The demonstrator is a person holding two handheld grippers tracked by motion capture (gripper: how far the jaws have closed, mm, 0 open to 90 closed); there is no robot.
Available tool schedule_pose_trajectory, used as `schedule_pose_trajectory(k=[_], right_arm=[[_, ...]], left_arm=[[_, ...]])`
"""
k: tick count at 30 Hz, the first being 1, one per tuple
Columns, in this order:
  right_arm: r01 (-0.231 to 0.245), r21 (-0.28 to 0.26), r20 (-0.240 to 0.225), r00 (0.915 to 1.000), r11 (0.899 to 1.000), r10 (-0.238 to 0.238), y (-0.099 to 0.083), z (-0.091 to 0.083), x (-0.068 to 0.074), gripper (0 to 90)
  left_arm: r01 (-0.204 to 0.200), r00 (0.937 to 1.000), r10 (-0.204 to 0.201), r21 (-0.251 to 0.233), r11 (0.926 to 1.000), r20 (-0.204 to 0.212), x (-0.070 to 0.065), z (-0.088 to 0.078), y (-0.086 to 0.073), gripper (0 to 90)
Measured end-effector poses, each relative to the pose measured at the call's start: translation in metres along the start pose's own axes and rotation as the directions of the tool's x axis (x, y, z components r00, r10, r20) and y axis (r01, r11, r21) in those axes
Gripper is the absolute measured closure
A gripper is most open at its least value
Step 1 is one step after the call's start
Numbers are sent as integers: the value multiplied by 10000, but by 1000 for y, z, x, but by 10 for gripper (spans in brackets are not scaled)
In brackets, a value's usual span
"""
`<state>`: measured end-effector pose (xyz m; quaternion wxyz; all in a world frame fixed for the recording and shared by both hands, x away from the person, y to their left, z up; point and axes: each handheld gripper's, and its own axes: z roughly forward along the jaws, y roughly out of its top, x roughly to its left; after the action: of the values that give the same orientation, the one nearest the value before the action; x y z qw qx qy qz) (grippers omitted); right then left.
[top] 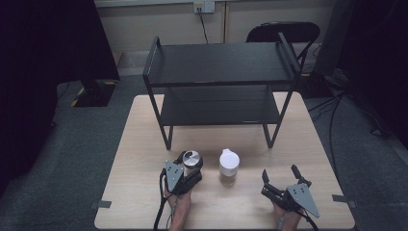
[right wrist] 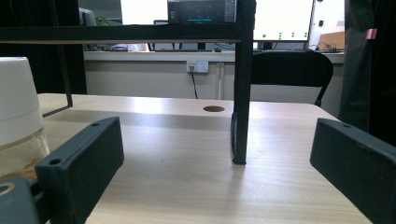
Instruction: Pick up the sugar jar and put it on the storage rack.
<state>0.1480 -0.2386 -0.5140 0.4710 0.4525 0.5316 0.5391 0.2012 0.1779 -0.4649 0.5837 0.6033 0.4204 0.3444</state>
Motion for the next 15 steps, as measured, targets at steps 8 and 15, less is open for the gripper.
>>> schedule_pose_trajectory(k=[8,15], right_arm=[[1,1,5,10000,10000,-1,0,0,0,15],[3,1,3,10000,10000,-3,0,0,0,15]], left_arm=[[-207,9995,213,-268,9994,230,0,-4,11,357],[-260,9982,279,-363,9990,525,2,-5,19,357]])
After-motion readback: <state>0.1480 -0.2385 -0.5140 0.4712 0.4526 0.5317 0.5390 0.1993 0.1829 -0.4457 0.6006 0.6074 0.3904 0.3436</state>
